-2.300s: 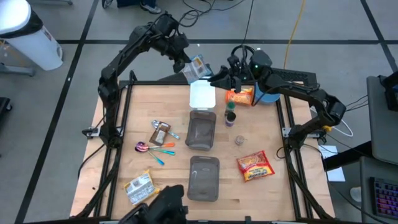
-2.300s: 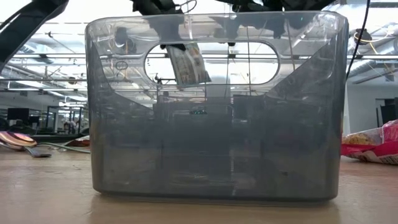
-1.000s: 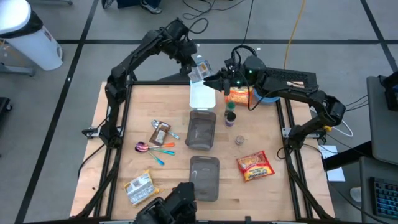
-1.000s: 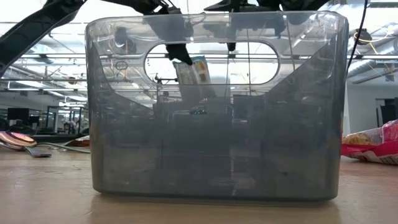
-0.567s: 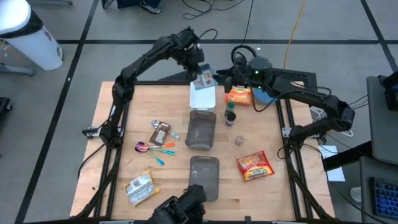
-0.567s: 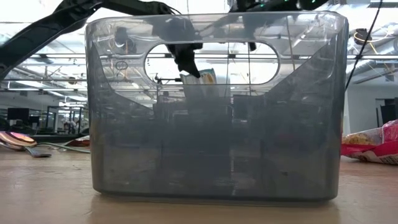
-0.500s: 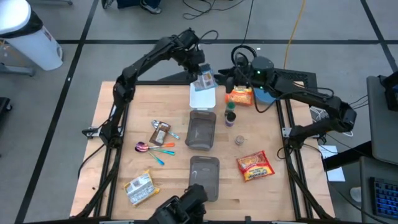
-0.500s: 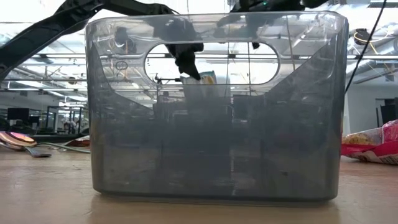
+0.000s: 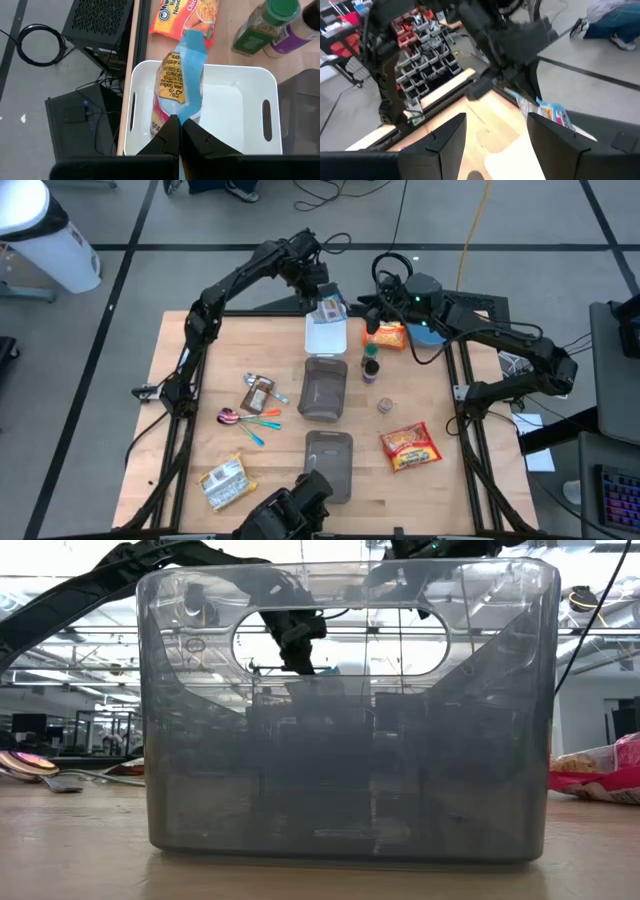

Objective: Pick & Place Food Item
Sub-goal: Put the blue noodle pack into the white bin

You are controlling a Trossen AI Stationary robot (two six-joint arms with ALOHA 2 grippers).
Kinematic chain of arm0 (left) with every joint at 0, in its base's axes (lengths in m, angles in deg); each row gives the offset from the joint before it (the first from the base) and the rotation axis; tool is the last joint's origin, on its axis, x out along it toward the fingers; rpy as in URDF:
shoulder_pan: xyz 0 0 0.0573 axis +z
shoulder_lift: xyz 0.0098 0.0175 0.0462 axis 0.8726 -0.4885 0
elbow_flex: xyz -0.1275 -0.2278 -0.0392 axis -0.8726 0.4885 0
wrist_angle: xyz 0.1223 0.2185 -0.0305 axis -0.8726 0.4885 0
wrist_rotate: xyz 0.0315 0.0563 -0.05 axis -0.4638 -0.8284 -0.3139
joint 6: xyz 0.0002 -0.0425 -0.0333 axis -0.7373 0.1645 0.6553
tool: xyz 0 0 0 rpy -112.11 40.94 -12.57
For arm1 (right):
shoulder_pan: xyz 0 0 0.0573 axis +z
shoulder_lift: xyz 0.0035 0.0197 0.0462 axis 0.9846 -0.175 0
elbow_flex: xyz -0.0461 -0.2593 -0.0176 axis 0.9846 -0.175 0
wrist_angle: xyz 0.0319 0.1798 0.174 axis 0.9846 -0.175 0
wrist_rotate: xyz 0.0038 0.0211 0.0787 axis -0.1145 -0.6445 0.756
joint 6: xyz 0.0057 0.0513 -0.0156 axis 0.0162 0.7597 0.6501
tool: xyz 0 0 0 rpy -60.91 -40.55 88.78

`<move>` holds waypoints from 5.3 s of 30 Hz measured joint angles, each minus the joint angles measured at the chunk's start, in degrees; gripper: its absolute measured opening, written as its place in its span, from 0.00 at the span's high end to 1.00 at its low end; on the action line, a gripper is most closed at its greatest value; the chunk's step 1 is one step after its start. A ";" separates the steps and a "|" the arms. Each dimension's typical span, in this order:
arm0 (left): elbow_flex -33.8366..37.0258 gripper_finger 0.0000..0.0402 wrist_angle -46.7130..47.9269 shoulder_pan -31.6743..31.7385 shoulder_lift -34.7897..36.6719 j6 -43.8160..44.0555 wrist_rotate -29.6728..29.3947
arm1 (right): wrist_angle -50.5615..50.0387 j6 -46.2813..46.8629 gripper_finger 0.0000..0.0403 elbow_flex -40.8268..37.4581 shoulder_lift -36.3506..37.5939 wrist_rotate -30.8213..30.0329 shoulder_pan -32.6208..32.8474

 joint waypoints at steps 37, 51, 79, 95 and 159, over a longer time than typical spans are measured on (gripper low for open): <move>0.00 1.00 12.77 -7.35 15.37 1.95 5.22 | 17.25 -3.38 0.50 -2.11 -6.03 24.69 -5.07; 0.00 1.00 13.57 -9.59 15.37 5.07 5.11 | 16.99 -2.73 0.50 4.58 -14.60 34.59 -3.71; 0.00 1.00 13.17 -13.62 15.37 6.94 7.38 | -9.94 -14.36 0.50 24.07 -21.02 39.14 -2.68; 0.00 1.00 14.40 -13.98 15.34 9.03 7.14 | -23.66 -20.75 0.50 32.03 -23.96 40.22 0.40; 0.00 0.68 10.74 -10.52 17.78 12.26 -2.89 | -25.13 -27.83 1.00 31.96 -25.51 26.89 -0.55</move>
